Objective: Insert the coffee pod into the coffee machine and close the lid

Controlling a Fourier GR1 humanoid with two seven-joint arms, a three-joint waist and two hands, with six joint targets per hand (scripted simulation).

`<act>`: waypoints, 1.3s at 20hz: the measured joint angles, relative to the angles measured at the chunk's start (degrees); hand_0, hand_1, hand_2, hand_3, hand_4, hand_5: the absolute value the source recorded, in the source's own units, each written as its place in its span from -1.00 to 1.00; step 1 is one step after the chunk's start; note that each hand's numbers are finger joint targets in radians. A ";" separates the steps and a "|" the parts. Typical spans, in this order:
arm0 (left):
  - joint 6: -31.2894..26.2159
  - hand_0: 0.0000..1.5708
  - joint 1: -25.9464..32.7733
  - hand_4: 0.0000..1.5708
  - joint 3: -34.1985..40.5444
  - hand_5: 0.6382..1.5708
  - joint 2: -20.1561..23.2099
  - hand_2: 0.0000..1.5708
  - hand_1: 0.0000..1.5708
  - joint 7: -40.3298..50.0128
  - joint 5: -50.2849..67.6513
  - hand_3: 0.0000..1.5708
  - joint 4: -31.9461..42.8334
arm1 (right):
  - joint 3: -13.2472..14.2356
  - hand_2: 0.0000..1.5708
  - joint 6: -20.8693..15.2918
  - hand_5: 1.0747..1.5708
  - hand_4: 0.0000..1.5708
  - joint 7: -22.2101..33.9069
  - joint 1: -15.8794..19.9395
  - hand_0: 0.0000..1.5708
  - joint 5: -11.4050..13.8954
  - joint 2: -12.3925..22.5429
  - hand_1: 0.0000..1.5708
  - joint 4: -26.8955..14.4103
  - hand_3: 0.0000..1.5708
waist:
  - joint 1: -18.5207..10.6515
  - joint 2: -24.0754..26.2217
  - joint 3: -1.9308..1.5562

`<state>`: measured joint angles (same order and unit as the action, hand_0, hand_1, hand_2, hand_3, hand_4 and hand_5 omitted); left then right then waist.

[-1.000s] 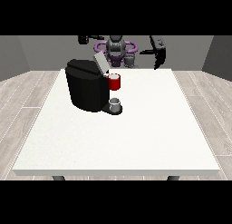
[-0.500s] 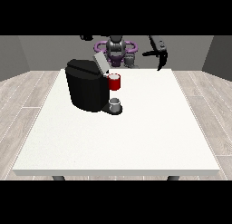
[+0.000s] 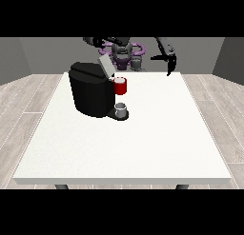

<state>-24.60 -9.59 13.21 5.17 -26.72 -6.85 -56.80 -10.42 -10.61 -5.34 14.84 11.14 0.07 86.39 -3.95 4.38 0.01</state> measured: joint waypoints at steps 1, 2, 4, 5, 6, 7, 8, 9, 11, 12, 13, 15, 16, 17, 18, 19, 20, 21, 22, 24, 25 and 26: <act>-0.58 -1.00 0.23 -0.77 -0.31 1.00 0.25 -1.00 -1.00 -0.10 0.37 -1.00 -0.91 | 0.69 -1.00 -0.19 1.00 -0.56 -0.70 0.86 -1.00 0.01 -0.02 -1.00 -1.01 -1.00 | -0.34 -0.73 0.00; -0.31 -1.00 0.40 -0.76 -0.62 1.00 0.11 -1.00 -1.00 -0.05 0.55 -1.00 -1.94 | 1.51 -1.00 -0.23 1.00 -0.55 -0.77 1.74 -1.00 0.14 0.12 -1.00 -1.86 -1.00 | -0.49 -1.20 0.00; -0.81 -1.00 1.01 -0.70 -1.33 1.00 0.21 -1.00 -1.00 -0.21 0.90 -1.00 -3.97 | 3.50 -1.00 -0.55 1.00 -0.58 -1.41 3.54 -1.00 -0.13 0.44 -1.00 -4.02 -1.00 | -1.48 -2.42 0.00; -0.74 -1.00 1.42 -0.60 -1.82 1.00 0.16 -1.00 -1.00 -0.27 0.76 -1.00 -5.11 | 4.72 -1.00 -0.62 1.00 -0.55 -1.79 4.38 -1.00 -0.48 0.70 -1.00 -5.33 -1.00 | -2.06 -2.90 -0.01; -1.06 -1.00 1.81 -0.55 -1.96 1.00 0.54 -1.00 -1.00 -0.17 1.01 -1.00 -5.92 | 5.21 -1.00 -0.68 1.00 -0.50 -2.07 5.23 -1.00 -0.44 0.58 -1.00 -6.49 -1.00 | -2.24 -3.28 -0.01; -0.65 -1.00 2.89 -0.64 -2.88 1.00 -0.08 -1.00 -1.00 -0.06 0.59 -1.00 -7.14 | 5.91 -1.00 -0.73 1.00 -0.47 -1.81 5.94 -1.00 -0.48 0.71 -1.00 -7.46 -1.00 | -2.62 -3.16 -0.02; -0.72 -1.00 3.42 -0.52 -2.99 1.00 0.03 -1.00 -1.00 0.25 0.83 -1.00 -7.76 | 6.42 -1.00 -1.17 1.00 -0.51 -1.17 6.81 -1.00 -0.24 0.61 -1.00 -8.18 -1.00 | -2.69 -3.26 -0.02; -0.74 -1.00 4.16 -0.53 -3.64 1.00 -0.25 -1.00 -1.00 0.19 0.69 -1.00 -8.88 | 7.65 -1.00 -1.25 1.00 -0.54 -1.54 7.69 -1.00 -0.50 1.16 -1.00 -9.38 -1.00 | -3.23 -3.62 -0.01; -0.54 -1.00 4.48 -0.52 -4.17 1.00 -0.48 -1.00 -1.00 1.76 1.12 -1.00 -11.11 | 9.61 -1.00 -1.19 1.00 -0.50 -2.54 9.28 -1.00 -1.00 1.99 -1.00 -11.78 -1.00 | -3.61 -4.29 -0.02; -0.58 -1.00 4.53 -0.52 -3.92 1.00 -0.07 -1.00 -1.00 1.57 1.45 -1.00 -11.28 | 10.09 -1.00 -1.05 1.00 -0.50 -2.68 10.26 -1.00 -1.11 2.15 -1.00 -12.69 -1.00 | -3.46 -4.74 -0.02; -0.54 -1.00 4.61 -0.56 -4.07 1.00 -0.15 -1.00 -1.00 2.36 1.79 -1.00 -12.06 | 10.62 -1.00 -1.34 1.00 -0.48 -2.38 11.35 -1.00 -1.00 2.25 -1.00 -13.74 -1.00 | -3.59 -4.89 -0.02; -0.71 -1.00 4.58 -0.62 -3.54 1.00 0.42 -1.00 -1.00 1.49 2.46 -1.00 -12.06 | 11.80 -1.00 -0.51 1.00 -0.42 -3.50 12.40 -1.00 -2.07 2.67 -1.00 -15.14 -1.00 | -3.29 -5.89 -0.01; -0.52 -1.00 4.93 -0.61 -3.76 1.00 0.23 -1.00 -1.00 1.84 2.66 -1.00 -12.81 | 12.57 -1.00 -0.27 1.00 -0.41 -3.93 13.17 -1.00 -2.46 3.07 -1.00 -16.25 -1.00 | -3.46 -6.03 -0.01; -0.40 -1.00 4.45 -0.58 -3.80 1.00 0.23 -1.00 -1.00 2.49 2.97 -1.00 -13.47 | 13.15 -1.00 -0.17 1.00 -0.44 -5.10 13.77 -1.00 -2.67 3.34 -1.00 -17.50 -1.00 | -3.59 -6.64 -0.01; -0.84 -1.00 5.02 -0.55 -4.05 1.00 0.28 -1.00 -1.00 3.12 3.39 -1.00 -14.50 | 13.83 -1.00 -0.20 1.00 -0.46 -5.41 14.42 -1.00 -2.84 3.70 -1.00 -18.74 -1.00 | -4.11 -6.64 -0.01; -0.89 -1.00 5.02 -0.57 -3.65 1.00 0.66 -1.00 -1.00 3.30 3.78 -1.00 -14.36 | 14.14 -1.00 0.02 1.00 -0.46 -4.78 15.33 -1.00 -2.99 4.00 -1.00 -19.37 -1.00 | -3.99 -6.79 -0.02; -0.89 -1.00 4.66 -0.55 -3.40 1.00 0.97 -1.00 -1.00 2.74 3.90 -1.00 -13.65 | 14.07 -1.00 -0.50 1.00 -0.44 -4.43 16.28 -1.00 -2.75 3.66 -1.00 -19.92 -1.00 | -3.73 -7.22 -0.02; -0.46 -1.00 4.65 -0.53 -3.49 1.00 0.91 -1.00 -1.00 1.85 3.62 -1.00 -13.08 | 14.13 -1.00 -0.52 1.00 -0.44 -4.86 16.71 -1.00 -2.82 3.52 -1.00 -20.54 -1.00 | -3.46 -7.54 0.00; -0.16 -1.00 4.86 -0.53 -3.87 1.00 0.67 -1.00 -1.00 1.51 3.37 -1.00 -13.24 | 14.69 -1.00 -0.28 1.00 -0.45 -5.48 17.35 -1.00 -3.23 3.91 -1.00 -21.01 -1.00 | -3.64 -7.82 0.09; -0.12 -1.00 4.08 -0.62 -3.71 1.00 0.99 -1.00 -1.00 2.15 3.86 -1.00 -13.74 | 15.39 -1.00 -0.30 1.00 -0.45 -6.31 18.53 -1.00 -3.55 4.38 -1.00 -21.81 -1.00 | -3.88 -8.38 0.24; -0.17 -1.00 3.80 -0.54 -3.70 1.00 1.22 -1.00 -1.00 2.44 3.98 -1.00 -13.81 | 15.88 -1.00 0.00 1.00 -0.54 -6.36 19.43 -1.00 -3.83 4.89 -1.00 -22.49 -1.00 | -3.98 -8.65 0.23; -0.06 -1.00 3.93 -0.53 -4.14 1.00 1.12 -1.00 -1.00 2.42 3.69 -1.00 -13.97 | 16.03 -1.00 -0.05 1.00 -0.65 -6.51 20.07 -1.00 -3.85 4.98 -1.00 -23.12 -1.00 | -4.16 -8.77 0.24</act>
<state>-24.66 -5.66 9.07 6.29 -24.30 -3.16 -70.77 5.61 -10.66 -11.85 34.91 7.29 5.05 63.26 -8.11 -4.38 0.24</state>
